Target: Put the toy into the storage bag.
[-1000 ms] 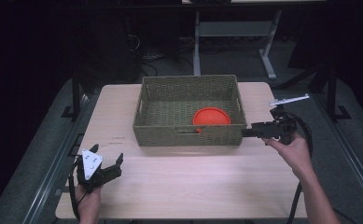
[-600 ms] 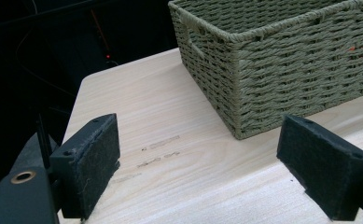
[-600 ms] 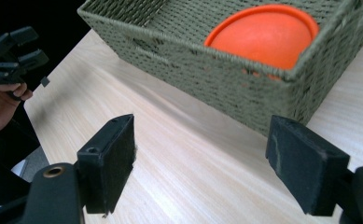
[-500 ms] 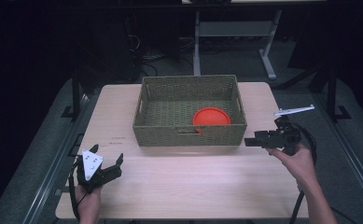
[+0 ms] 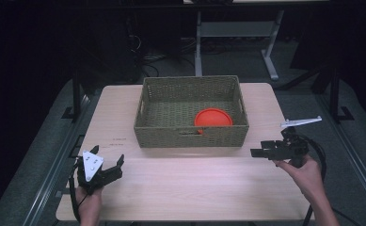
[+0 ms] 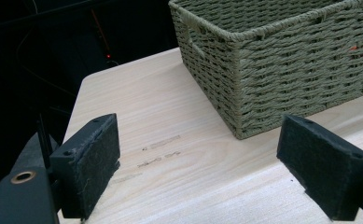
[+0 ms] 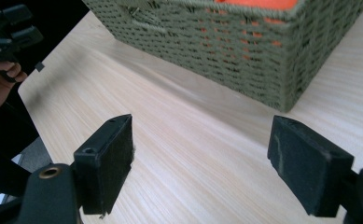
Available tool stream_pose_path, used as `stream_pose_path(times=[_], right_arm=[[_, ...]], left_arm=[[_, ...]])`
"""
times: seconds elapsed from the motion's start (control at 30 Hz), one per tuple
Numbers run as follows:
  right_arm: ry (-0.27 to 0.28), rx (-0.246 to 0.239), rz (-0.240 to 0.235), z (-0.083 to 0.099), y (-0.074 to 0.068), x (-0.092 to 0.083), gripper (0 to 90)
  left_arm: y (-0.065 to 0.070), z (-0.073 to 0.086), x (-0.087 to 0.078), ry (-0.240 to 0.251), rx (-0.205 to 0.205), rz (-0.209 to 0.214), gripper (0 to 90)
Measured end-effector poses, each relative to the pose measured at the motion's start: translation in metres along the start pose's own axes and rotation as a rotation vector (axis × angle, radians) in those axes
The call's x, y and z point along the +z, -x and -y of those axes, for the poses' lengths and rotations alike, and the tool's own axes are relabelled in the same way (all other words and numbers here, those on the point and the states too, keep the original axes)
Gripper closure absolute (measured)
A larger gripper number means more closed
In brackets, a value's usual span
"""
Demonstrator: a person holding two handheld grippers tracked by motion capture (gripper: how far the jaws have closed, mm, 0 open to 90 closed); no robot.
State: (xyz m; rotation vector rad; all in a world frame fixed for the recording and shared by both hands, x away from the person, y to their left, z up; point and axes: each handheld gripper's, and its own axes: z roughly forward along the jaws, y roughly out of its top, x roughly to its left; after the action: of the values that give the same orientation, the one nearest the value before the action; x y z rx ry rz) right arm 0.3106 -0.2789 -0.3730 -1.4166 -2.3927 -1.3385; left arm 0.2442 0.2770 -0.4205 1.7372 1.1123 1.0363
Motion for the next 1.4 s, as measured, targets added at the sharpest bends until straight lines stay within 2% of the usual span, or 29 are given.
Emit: stream_pose_path(times=[0.23,0.43,0.73,1.1,1.4], right_arm=[[0.017,0.031,-0.016,0.018,0.006,0.001,21.8],[0.011,0.053,-0.007,0.034,0.013,0.002,21.5],[0.031,0.082,-0.001,0.061,0.023,0.003,21.4],[0.038,0.113,0.005,0.088,0.029,-0.002,21.0],[0.038,0.085,0.037,0.105,0.026,-0.009,20.5]], left_arm=[[0.001,0.0,0.0,-0.001,0.004,0.002,12.7],[0.001,0.0,0.001,-0.001,0.007,0.002,12.7],[0.002,0.0,0.001,-0.004,0.012,0.004,12.7],[0.004,-0.001,0.002,-0.008,0.022,0.009,12.7],[0.006,-0.001,0.004,-0.015,0.03,0.018,12.7]])
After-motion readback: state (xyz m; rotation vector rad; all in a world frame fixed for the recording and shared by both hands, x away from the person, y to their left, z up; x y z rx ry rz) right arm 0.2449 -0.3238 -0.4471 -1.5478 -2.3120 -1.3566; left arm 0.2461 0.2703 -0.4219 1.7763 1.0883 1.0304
